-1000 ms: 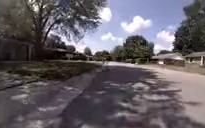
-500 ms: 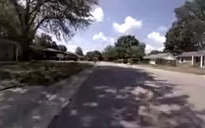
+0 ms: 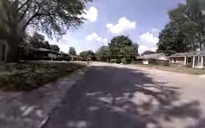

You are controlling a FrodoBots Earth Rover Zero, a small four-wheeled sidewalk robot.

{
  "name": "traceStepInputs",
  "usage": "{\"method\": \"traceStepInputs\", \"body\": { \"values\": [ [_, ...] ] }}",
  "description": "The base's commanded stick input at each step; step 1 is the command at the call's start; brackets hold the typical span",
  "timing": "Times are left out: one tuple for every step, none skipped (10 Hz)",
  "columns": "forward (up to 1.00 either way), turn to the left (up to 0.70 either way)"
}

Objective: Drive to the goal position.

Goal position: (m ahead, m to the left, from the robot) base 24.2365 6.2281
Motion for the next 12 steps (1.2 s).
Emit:
{"method": "traceStepInputs", "body": {
  "values": [
    [1.00, -0.09],
    [1.00, 0.00],
    [1.00, 0.00],
    [1.00, 0.00],
    [1.00, 0.00],
    [1.00, 0.00],
    [1.00, 0.00],
    [1.00, 0.00],
    [1.00, 0.00],
    [1.00, 0.00],
    [1.00, 0.00],
    [1.00, 0.00]
  ]
}}
